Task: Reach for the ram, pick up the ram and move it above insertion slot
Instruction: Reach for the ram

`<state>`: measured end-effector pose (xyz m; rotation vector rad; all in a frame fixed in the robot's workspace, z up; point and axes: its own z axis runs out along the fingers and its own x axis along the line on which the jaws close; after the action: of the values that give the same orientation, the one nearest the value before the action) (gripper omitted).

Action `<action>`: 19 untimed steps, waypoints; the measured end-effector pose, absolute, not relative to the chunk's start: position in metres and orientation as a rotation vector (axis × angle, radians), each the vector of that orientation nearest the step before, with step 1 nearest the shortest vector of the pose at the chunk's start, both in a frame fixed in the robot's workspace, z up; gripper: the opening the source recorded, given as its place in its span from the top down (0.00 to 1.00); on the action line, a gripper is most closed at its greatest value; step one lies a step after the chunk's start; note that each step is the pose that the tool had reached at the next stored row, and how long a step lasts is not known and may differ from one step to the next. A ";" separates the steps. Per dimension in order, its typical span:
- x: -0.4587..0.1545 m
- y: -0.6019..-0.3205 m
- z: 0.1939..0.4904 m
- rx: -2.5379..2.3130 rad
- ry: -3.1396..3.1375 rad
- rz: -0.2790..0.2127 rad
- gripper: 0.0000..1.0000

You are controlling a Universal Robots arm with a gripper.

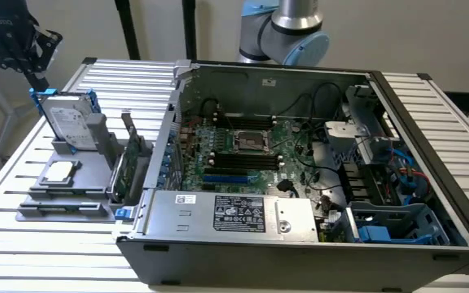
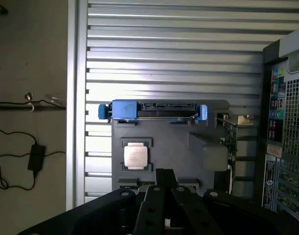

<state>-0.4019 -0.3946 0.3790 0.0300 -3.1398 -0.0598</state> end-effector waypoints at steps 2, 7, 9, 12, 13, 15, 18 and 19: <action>-0.402 -0.400 0.379 0.030 -3.140 -0.060 0.89; -0.401 -0.418 0.379 0.030 -3.140 -0.060 0.89; -0.401 -0.425 0.379 0.030 -3.140 -0.060 0.89; -0.400 -0.435 0.379 0.030 -3.140 -0.060 0.89; -0.400 -0.438 0.379 0.030 -3.140 -0.060 0.89; -0.399 -0.444 0.379 0.030 -3.140 -0.060 0.89; -0.399 -0.453 0.379 0.030 -3.140 -0.060 0.89; -0.398 -0.455 0.379 0.031 -3.140 -0.060 0.89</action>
<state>-0.3982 -0.4555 0.3788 0.0307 -3.1400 -0.0602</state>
